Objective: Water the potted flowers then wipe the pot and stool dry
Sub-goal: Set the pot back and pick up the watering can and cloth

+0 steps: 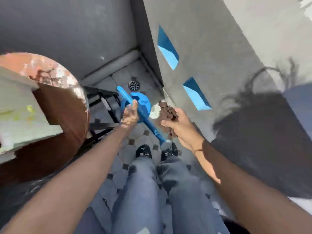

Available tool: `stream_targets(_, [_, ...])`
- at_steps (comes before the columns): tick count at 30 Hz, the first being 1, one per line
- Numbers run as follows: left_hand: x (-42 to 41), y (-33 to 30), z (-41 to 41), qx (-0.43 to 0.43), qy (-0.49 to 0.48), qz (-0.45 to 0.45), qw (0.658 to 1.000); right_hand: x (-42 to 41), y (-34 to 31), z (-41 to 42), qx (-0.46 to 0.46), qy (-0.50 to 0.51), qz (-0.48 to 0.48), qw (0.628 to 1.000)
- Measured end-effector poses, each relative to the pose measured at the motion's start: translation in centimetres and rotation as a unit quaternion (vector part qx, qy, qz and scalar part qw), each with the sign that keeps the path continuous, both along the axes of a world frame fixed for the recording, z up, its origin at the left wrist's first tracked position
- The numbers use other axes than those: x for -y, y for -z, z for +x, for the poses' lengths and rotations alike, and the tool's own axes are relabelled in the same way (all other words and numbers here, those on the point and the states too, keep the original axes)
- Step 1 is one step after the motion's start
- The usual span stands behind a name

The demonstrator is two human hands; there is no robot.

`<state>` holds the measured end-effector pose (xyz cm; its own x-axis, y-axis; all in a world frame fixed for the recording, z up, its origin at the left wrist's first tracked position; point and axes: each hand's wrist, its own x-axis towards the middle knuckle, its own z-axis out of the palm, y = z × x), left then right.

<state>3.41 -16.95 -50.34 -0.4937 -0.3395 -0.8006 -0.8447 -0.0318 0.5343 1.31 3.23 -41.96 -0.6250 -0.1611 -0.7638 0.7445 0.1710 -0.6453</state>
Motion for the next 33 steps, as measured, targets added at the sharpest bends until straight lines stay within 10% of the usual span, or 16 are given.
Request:
stream_targets(15, [0.9,28.4,-8.7,0.021,0.166,-0.132,0.977,0.0,24.1,-5.0,0.083,0.022,0.023,0.996])
stream_targets(23, [2.1,27.2,-9.6,0.016,0.085,-0.137,0.987,0.6,24.7,-6.4,0.103,-0.125,-0.061,0.985])
stream_targets(29, [1.8,20.4,-4.7,0.048,0.06,0.303,0.95,3.0,23.5,-7.5,0.119,-0.211,-0.08,0.967])
stream_targets(33, [1.3,21.8,-3.4,-0.097,-0.065,0.225,0.967,5.0,24.2,-9.2,0.087,-0.286,-0.028,0.954])
